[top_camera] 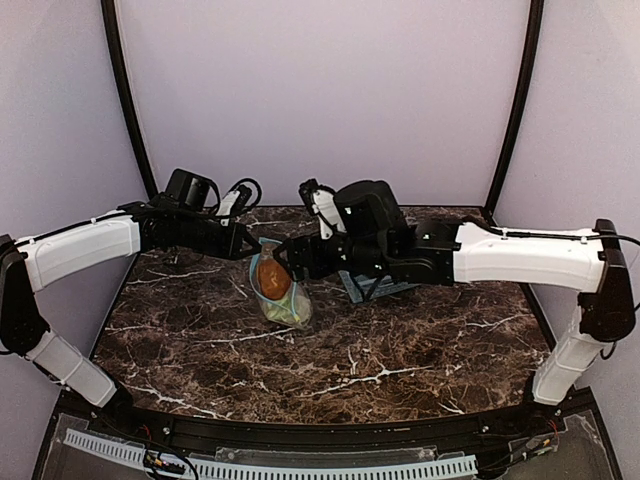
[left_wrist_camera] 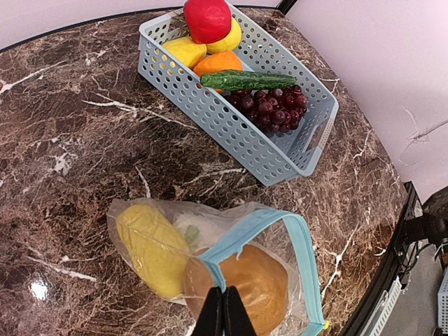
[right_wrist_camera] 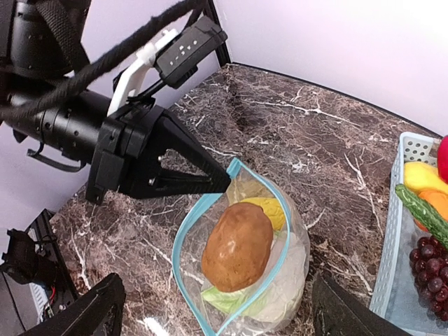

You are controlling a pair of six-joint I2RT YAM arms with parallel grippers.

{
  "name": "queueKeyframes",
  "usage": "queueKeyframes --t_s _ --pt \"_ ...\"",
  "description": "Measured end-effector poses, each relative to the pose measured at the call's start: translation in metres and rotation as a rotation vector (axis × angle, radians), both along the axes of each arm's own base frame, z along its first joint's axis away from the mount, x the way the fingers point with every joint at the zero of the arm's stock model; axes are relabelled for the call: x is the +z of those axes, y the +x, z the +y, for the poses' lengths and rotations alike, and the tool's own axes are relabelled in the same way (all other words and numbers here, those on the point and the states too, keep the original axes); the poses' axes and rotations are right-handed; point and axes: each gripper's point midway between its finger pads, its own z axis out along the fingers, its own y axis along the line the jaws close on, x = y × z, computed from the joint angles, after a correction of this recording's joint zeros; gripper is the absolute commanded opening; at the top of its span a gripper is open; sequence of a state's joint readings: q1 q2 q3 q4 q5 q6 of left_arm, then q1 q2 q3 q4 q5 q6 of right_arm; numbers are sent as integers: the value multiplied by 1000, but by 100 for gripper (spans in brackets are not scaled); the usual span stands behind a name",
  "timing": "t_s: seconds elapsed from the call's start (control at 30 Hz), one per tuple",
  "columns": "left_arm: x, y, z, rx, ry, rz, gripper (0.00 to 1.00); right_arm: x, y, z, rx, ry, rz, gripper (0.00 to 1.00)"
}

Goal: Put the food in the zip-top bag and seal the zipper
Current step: Place the fake vegetable in the zipper food storage bag, then adjust the zipper food storage bag at the center of the board.

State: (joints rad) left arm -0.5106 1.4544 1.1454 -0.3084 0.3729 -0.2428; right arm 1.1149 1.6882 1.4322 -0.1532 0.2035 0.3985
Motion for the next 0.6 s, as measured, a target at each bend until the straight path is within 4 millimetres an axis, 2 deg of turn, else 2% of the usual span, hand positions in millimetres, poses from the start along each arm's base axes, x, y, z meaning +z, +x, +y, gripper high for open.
queueKeyframes --t_s 0.1,0.33,0.47,0.6 --pt "0 0 0 0 0 0 1 -15 -17 -6 39 -25 16 81" --pt "0 0 0 0 0 0 1 -94 -59 5 106 -192 127 63" --pt "0 0 0 1 1 0 1 -122 -62 -2 86 -253 174 55" --pt "0 1 1 4 3 -2 1 -131 -58 -5 60 -276 180 47"
